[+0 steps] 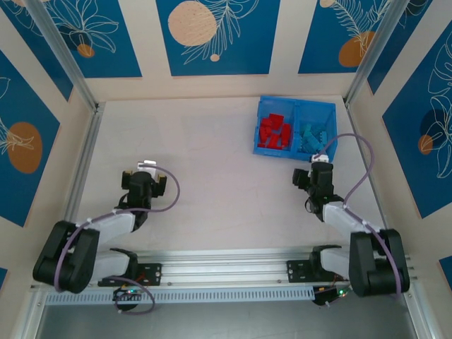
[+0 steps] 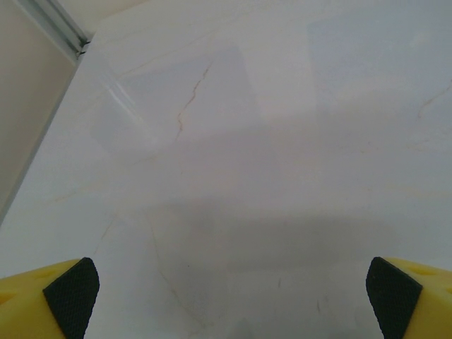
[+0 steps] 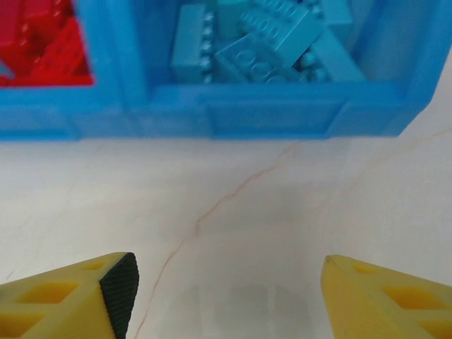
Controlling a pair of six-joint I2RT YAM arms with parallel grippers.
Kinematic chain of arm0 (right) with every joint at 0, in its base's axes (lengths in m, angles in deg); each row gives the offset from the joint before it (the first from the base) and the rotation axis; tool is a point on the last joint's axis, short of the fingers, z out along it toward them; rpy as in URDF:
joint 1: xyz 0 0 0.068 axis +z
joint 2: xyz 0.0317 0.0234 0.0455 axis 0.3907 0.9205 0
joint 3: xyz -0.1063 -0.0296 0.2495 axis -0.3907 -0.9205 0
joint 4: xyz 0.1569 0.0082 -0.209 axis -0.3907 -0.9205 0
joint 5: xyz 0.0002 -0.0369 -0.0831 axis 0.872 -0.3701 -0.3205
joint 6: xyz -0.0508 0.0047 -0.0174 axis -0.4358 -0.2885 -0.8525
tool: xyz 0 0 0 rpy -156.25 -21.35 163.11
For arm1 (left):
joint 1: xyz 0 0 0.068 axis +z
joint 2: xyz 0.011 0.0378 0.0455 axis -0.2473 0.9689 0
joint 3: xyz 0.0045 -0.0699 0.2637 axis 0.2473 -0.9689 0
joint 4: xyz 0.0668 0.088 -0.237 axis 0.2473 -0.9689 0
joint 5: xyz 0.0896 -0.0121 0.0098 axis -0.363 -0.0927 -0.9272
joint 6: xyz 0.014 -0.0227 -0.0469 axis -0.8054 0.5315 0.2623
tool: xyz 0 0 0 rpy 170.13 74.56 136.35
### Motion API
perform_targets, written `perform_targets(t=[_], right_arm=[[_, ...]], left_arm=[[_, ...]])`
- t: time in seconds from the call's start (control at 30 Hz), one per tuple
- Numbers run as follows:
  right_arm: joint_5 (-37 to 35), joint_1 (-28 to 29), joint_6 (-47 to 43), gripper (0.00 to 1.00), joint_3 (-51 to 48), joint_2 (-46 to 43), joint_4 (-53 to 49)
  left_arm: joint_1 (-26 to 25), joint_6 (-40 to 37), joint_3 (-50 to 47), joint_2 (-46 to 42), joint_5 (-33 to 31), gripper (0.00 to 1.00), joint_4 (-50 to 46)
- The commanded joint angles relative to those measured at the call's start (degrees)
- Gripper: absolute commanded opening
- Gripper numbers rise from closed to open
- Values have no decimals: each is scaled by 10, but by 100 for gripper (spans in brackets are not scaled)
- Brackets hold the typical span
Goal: Sort the legos into containers by color
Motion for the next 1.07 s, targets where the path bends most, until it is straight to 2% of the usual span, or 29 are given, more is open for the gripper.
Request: perform_targets(t=[0.0,0.1,0.17,0.2,0.23,0.27,0.3,0.33,0.37,0.97,1.03], right_arm=[[54,-25,-7,73,2,49,173],[85,-30,-5,74,1,116,272],[97,-24,-18,75,20,170,286],[116,-18,-34,75,34,177,266],[116,-15,-37,77,21,182,292],[120,-20,-33,81,3,196,347],[113,-21,-30,86,1,193,348],[111,-21,-27,100,10,184,310],[106,-18,-32,100,5,193,338],[90,-7,-39,99,9,191,327],[65,-4,-34,100,7,188,329]], left_arm=[[39,-13,14,40,102,100,133],[76,8,28,108,160,100,182],[98,18,29,176,197,100,262],[101,21,38,151,205,100,201],[102,22,47,152,211,100,179],[106,22,48,166,220,100,201],[112,27,55,155,230,100,168],[114,28,56,160,230,100,173],[114,28,56,158,231,100,172],[114,27,57,156,235,100,168],[114,27,57,157,235,100,168]])
